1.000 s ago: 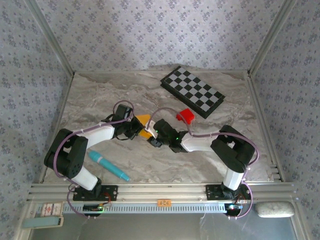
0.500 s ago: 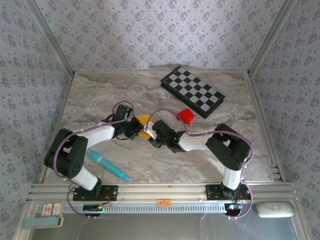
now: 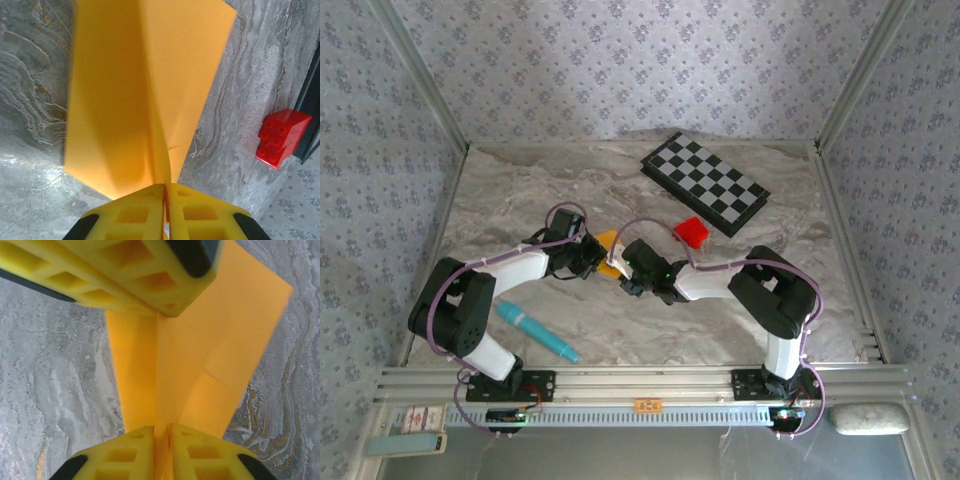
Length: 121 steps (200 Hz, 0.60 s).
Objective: Fold a paper plane with a square sheet of paper (pick it up from the middle)
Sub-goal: Fourth fold the wing at the center of the table.
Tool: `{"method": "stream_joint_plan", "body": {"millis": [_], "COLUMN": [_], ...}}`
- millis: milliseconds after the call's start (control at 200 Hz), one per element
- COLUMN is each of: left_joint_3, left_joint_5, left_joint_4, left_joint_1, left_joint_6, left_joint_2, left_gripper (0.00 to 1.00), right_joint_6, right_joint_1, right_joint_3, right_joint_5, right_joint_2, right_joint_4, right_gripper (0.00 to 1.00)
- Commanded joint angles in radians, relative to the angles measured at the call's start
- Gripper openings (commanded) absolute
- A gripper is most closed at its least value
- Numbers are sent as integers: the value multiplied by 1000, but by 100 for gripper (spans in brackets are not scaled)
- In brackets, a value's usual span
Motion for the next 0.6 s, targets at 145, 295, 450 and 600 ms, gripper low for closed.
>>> {"method": "stream_joint_plan", "body": {"millis": [145, 295, 450, 600], "left_joint_3": [-15, -79, -155, -218], "left_joint_5": [20, 6, 12, 17], "left_joint_4": [-19, -34, -9, 73], "left_joint_1": [65, 103, 99, 71], "left_joint_6": [5, 21, 13, -10], "left_joint_2": [-101, -196, -257, -264], "left_gripper": [18, 29, 28, 25], "right_joint_6": [-12, 6, 34, 60], "right_joint_1": [-9, -33, -61, -83], "right_joint_3": [7, -28, -49, -60], "right_joint_5": [12, -26, -88, -142], "right_joint_2": [-19, -60, -78, -76], "right_joint_4": [-43, -43, -42, -31], "right_gripper": [7, 6, 6, 6]}}
